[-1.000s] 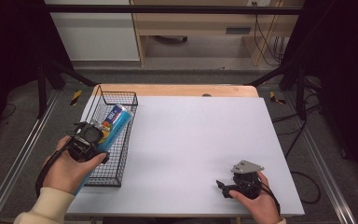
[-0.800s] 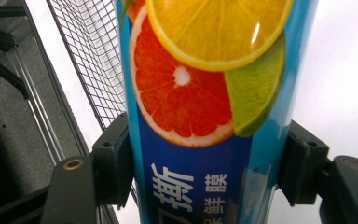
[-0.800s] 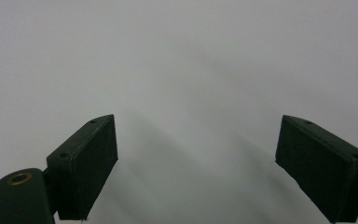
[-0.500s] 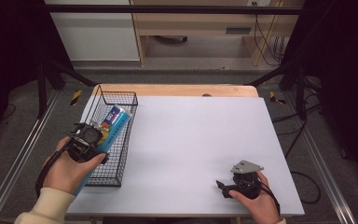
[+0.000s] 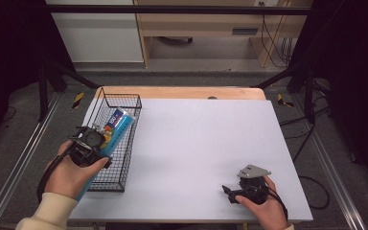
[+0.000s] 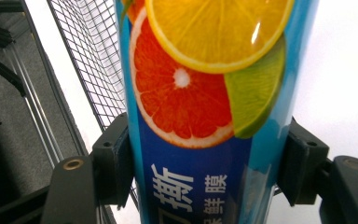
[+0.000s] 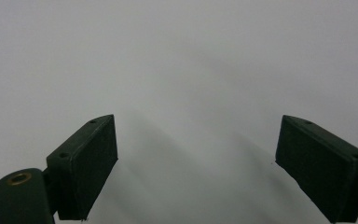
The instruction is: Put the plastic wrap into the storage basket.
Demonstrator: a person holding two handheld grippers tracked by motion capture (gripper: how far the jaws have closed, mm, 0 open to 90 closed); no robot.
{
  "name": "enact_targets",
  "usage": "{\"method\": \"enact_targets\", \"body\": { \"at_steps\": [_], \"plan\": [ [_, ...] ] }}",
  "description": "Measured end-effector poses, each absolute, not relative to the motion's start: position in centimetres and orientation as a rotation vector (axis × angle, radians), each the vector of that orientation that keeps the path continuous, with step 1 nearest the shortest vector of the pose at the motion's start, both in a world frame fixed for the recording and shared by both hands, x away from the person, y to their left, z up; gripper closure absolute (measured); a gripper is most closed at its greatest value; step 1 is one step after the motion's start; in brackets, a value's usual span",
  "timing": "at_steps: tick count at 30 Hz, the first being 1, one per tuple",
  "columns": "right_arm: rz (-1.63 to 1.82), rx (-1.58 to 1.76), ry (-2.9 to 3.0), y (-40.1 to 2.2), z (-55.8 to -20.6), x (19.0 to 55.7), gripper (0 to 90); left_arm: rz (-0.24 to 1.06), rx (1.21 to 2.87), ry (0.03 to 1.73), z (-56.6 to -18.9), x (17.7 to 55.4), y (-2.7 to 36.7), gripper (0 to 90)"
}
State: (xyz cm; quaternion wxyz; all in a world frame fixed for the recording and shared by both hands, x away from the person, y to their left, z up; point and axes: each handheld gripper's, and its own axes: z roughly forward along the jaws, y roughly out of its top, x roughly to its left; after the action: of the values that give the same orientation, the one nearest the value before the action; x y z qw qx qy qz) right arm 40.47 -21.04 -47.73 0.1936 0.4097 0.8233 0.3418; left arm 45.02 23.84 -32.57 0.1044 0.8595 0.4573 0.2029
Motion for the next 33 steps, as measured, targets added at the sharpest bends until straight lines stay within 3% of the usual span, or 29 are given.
{"method": "enact_targets", "body": {
  "at_steps": [33],
  "plan": [
    [0.958,1.133,2.328,-20.8,-47.8,40.4,13.1,0.556,2.476,1.497,-34.7,48.2,24.7,32.1]
  ]
}}
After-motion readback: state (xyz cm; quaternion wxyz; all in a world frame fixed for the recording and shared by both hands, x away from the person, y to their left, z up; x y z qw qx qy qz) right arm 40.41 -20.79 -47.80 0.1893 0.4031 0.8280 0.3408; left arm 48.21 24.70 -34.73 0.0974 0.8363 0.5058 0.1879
